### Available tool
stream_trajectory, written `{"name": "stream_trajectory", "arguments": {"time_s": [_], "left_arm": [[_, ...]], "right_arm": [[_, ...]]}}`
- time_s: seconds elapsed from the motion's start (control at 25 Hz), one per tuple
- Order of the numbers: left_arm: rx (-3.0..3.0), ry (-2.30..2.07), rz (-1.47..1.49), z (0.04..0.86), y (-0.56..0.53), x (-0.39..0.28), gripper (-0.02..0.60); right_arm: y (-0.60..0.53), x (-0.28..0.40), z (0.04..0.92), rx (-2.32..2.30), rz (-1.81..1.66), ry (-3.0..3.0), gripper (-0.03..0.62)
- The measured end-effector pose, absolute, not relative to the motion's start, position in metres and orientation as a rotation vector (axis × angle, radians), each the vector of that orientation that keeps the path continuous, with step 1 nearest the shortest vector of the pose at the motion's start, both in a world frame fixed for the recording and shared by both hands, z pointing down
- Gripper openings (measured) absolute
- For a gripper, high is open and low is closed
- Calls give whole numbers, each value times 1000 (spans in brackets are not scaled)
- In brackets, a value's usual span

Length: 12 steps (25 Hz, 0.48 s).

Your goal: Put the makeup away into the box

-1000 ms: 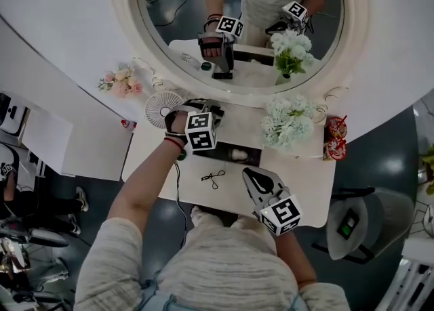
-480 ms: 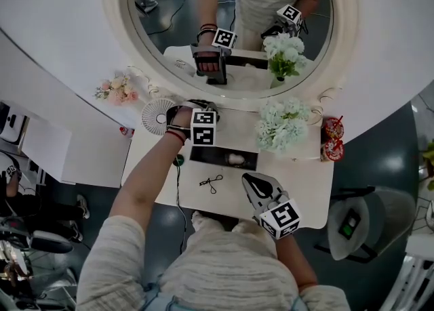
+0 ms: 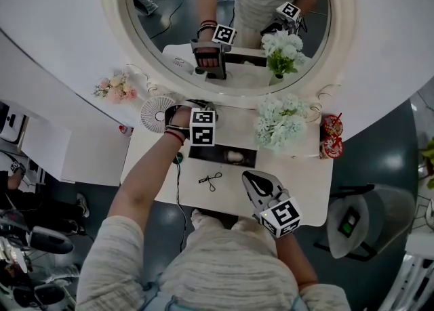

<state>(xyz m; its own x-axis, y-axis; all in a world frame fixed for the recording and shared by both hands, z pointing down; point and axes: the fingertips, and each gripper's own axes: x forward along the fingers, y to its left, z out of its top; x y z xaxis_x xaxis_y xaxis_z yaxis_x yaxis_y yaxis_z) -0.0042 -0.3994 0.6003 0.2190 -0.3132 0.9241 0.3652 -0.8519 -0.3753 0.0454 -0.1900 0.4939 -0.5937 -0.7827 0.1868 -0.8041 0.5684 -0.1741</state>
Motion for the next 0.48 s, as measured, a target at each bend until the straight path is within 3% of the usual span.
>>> {"name": "stream_trajectory", "arguments": {"time_s": [0.48], "left_arm": [[-2192,96,-1488,550,-351,-3,104]], "right_arm": [[-188,33,488,1314,346,-2737,11]]}}
